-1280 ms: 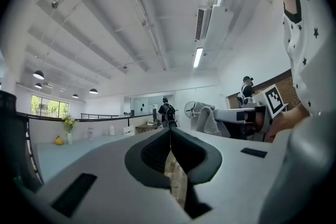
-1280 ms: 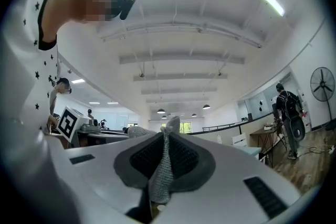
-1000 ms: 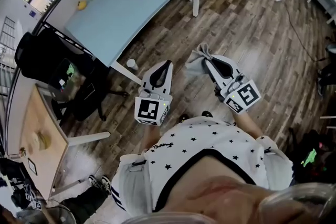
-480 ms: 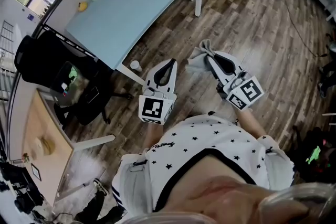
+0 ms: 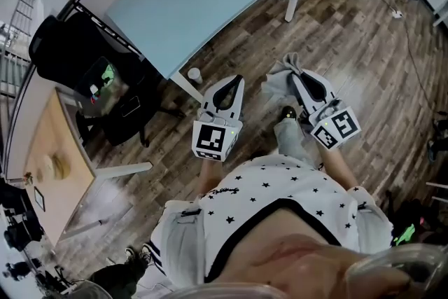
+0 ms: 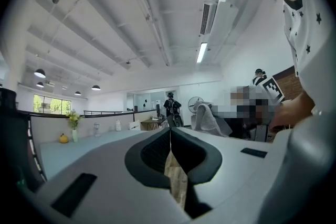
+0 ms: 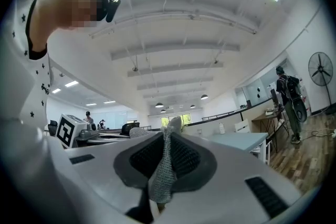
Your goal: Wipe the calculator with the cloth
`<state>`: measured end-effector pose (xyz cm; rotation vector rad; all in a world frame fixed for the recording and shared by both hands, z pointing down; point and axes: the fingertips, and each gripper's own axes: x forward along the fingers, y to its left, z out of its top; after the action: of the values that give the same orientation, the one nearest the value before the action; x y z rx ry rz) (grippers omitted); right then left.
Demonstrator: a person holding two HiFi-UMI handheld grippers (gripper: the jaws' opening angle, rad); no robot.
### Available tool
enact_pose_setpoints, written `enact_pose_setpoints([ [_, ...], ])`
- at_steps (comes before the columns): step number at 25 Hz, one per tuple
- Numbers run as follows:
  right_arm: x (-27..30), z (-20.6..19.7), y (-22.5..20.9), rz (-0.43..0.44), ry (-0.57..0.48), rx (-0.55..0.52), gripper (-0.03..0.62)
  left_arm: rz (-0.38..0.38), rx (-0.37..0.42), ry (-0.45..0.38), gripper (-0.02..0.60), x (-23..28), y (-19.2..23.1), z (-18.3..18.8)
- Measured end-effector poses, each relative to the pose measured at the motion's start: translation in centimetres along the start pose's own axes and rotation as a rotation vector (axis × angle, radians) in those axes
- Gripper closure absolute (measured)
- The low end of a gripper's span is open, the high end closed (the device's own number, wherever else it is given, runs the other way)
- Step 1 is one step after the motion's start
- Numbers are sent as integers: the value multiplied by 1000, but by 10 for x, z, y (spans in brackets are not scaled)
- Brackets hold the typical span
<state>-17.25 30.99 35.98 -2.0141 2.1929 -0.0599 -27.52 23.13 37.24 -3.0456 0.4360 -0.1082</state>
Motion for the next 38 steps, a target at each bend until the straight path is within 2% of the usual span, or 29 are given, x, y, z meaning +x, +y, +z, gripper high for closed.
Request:
enact_pose_setpoints([
  [6,37,-6,-34,103,6,26,563,100,-4,51,552,28,22,-12],
  [10,59,-1,-73,143,-10,36,563,110,24,66,552,66,25,-9],
  [14,79,-2,-124,144,-14,66,563,106,22,65,552,110,21,-1],
  [23,107,-2,-209,169,-15,120,563,202,46,117,551,181,37,2],
  [26,117,0,-228,194,-18,137,563,226,75,129,551,200,39,7],
  [32,130,9,-256,227,-41,142,563,273,87,148,551,227,45,8],
  [38,138,-3,-282,237,-10,200,563,289,94,158,551,257,46,4],
])
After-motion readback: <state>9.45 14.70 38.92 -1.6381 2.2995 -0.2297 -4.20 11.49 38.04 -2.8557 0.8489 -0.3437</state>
